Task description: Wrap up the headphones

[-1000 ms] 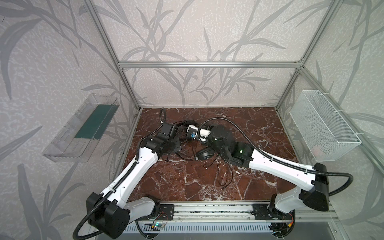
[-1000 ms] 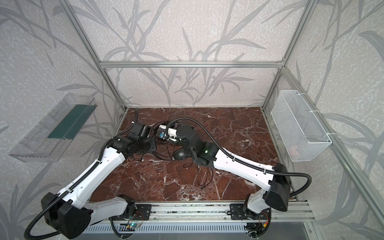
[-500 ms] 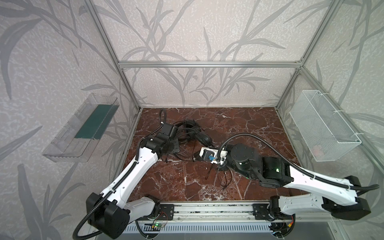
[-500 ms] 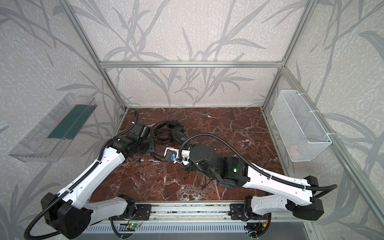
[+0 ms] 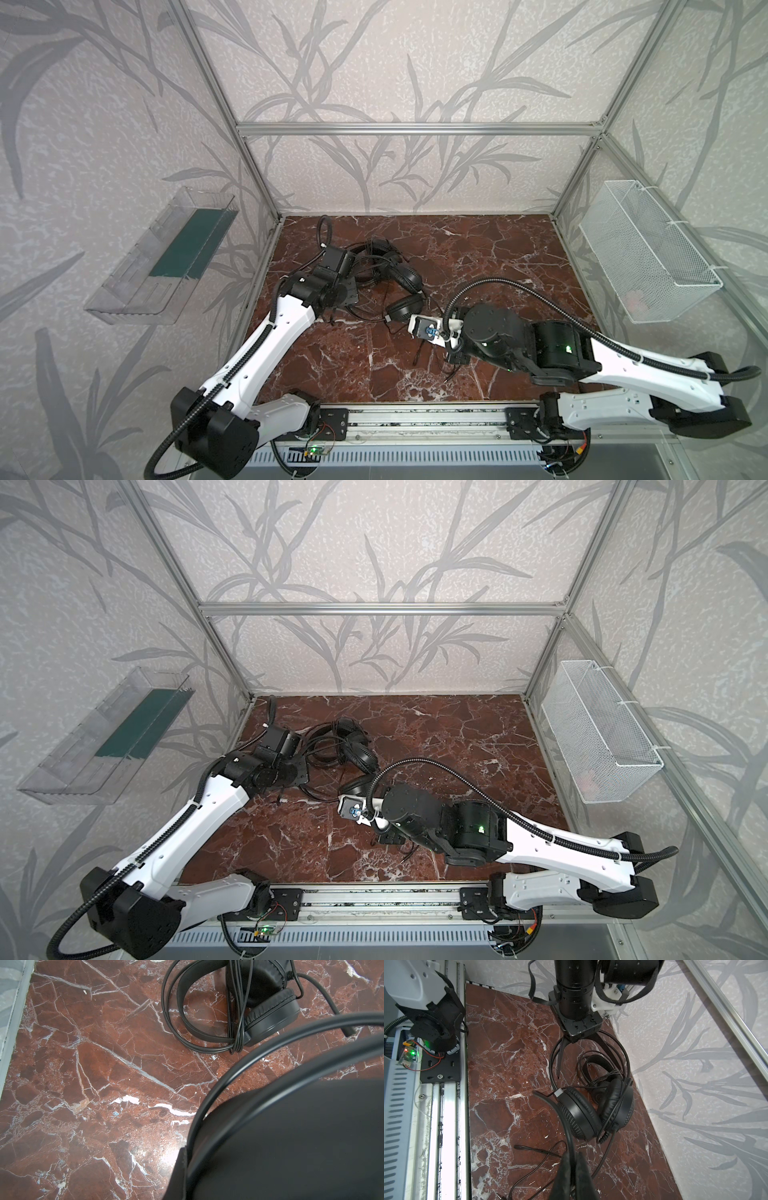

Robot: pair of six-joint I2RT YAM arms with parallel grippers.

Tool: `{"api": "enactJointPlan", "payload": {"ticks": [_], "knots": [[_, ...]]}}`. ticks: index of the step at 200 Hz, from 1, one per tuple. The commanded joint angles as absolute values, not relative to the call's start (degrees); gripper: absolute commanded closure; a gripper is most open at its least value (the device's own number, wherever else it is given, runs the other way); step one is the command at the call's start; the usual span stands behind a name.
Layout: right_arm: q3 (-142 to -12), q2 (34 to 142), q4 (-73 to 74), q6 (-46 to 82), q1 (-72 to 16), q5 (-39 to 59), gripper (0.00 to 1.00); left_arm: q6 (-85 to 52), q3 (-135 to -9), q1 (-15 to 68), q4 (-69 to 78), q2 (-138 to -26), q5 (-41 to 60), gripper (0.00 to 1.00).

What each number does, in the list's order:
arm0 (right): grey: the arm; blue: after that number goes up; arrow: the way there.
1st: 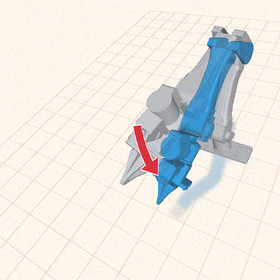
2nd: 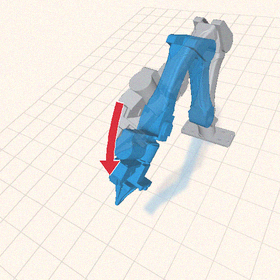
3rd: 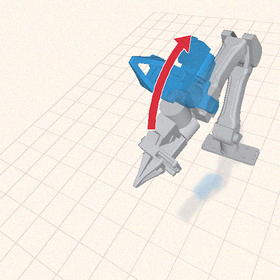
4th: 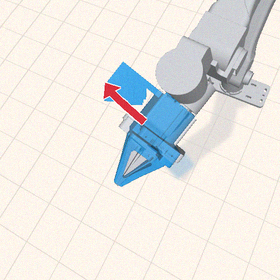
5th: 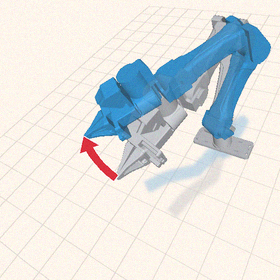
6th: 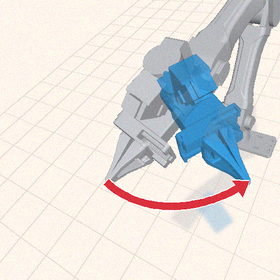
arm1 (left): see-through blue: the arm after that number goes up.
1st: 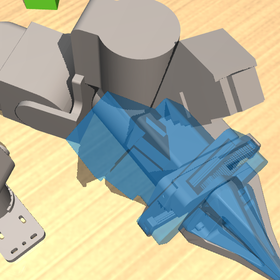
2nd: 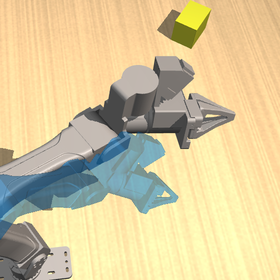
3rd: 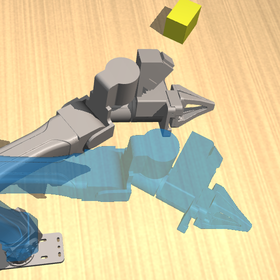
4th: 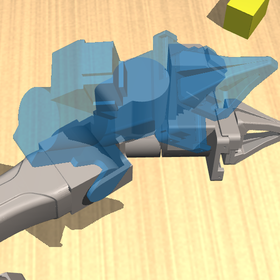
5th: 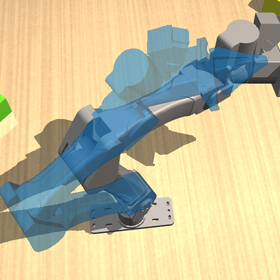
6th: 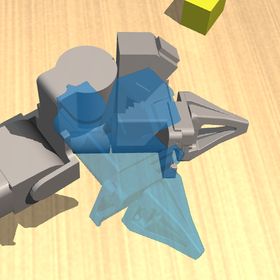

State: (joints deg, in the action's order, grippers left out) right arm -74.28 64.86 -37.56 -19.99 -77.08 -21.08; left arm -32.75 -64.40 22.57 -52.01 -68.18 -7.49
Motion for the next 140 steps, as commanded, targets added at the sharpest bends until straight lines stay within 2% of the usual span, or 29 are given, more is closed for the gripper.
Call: {"api": "enactJointPlan", "payload": {"ticks": [1, 32, 62, 89, 140], "knots": [[-72.7, 61.7, -38.1, -20.4, -76.0, -22.8, 1.00, -32.8, -66.5, 22.7, -50.8, -65.9, -7.5, 1.00], [-73.0, 61.8, -39.0, -20.6, -70.6, -22.7, 1.00, -32.6, -66.4, 22.6, -50.0, -65.5, -5.7, 1.00], [-76.4, 64.8, -38.2, -26.6, -69.2, -23.7, 1.00, -32.3, -66.3, 22.8, -49.2, -66.1, -2.4, 1.00], [-79.9, 67.5, -36.6, -29.5, -65.6, -18.6, 1.00, -32.3, -65.7, 23.0, -48.8, -66.2, -0.8, 1.00], [-88.2, 76.3, -36.6, -35.3, -64.2, -14.0, 1.00, -32.8, -66.0, 23.6, -49.0, -66.6, 1.5, 1.00]]}}
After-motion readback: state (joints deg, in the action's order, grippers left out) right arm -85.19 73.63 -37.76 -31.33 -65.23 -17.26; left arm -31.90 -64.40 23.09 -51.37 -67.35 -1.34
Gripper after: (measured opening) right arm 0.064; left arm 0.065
